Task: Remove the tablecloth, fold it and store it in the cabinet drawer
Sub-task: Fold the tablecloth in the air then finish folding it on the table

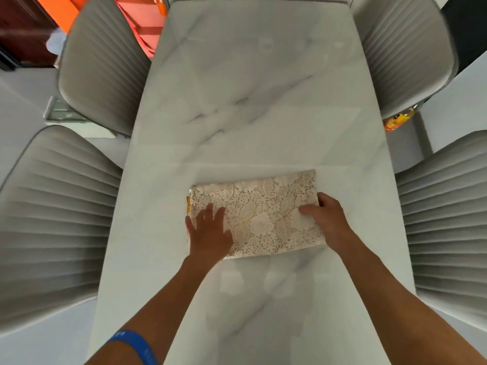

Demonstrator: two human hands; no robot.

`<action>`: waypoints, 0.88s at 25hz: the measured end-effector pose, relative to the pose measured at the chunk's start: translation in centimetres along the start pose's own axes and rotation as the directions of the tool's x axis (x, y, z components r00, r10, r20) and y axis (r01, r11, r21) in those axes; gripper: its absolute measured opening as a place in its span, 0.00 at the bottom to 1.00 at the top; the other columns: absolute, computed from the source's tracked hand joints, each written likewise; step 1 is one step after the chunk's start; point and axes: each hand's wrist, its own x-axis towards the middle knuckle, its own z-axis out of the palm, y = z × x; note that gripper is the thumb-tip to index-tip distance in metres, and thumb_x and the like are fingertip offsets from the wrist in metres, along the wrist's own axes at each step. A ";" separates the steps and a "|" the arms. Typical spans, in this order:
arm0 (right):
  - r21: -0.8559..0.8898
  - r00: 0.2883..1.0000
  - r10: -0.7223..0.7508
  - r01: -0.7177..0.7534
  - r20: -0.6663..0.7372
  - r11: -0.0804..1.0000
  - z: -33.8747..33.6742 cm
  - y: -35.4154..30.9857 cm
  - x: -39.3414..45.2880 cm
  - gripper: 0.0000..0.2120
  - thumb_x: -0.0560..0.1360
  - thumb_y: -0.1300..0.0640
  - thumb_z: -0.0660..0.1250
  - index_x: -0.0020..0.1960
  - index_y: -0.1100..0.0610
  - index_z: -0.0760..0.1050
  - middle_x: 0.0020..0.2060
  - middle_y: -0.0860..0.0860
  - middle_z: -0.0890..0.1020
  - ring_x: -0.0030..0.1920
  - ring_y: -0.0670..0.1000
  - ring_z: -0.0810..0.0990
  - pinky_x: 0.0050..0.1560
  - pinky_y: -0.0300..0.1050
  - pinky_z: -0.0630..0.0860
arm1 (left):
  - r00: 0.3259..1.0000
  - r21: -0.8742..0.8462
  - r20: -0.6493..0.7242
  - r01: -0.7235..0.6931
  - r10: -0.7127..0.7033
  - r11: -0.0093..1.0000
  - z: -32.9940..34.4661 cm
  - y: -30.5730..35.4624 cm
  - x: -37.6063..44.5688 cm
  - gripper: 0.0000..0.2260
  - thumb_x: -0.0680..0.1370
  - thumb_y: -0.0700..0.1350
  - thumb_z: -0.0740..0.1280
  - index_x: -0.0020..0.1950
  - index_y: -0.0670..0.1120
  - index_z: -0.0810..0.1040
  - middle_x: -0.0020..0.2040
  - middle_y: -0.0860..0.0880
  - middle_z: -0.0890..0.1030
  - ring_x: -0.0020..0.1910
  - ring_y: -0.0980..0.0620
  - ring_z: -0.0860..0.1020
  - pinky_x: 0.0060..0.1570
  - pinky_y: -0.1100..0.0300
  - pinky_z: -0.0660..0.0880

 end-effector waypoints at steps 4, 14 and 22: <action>-0.236 0.673 -0.739 0.722 0.018 0.651 0.3 -9.9 -5.5 0.16 0.70 0.62 0.71 0.35 0.53 0.63 0.31 0.46 0.74 0.30 0.47 0.68 0.33 0.40 0.65 | 0.969 -0.668 -0.234 -0.098 -0.083 0.738 -4.5 2.8 -1.7 0.21 0.78 0.44 0.67 0.71 0.49 0.69 0.70 0.49 0.71 0.67 0.49 0.70 0.66 0.53 0.66; -0.706 0.324 -0.800 0.688 0.505 -0.168 2.6 3.0 -9.5 0.11 0.66 0.68 0.73 0.47 0.58 0.82 0.41 0.54 0.83 0.45 0.58 0.83 0.48 0.51 0.71 | 0.885 -0.983 0.173 0.181 -0.432 -0.022 -4.1 -0.1 -6.8 0.06 0.77 0.39 0.66 0.48 0.48 0.81 0.45 0.46 0.84 0.41 0.49 0.81 0.40 0.58 0.74; -0.771 0.710 -0.607 0.591 0.356 0.239 1.1 14.1 -10.8 0.17 0.65 0.65 0.73 0.53 0.55 0.80 0.50 0.49 0.83 0.50 0.54 0.81 0.49 0.49 0.79 | 0.962 -0.645 -0.003 0.207 -0.274 0.735 5.5 5.6 -8.7 0.12 0.75 0.51 0.69 0.54 0.47 0.75 0.48 0.52 0.78 0.49 0.50 0.77 0.46 0.59 0.70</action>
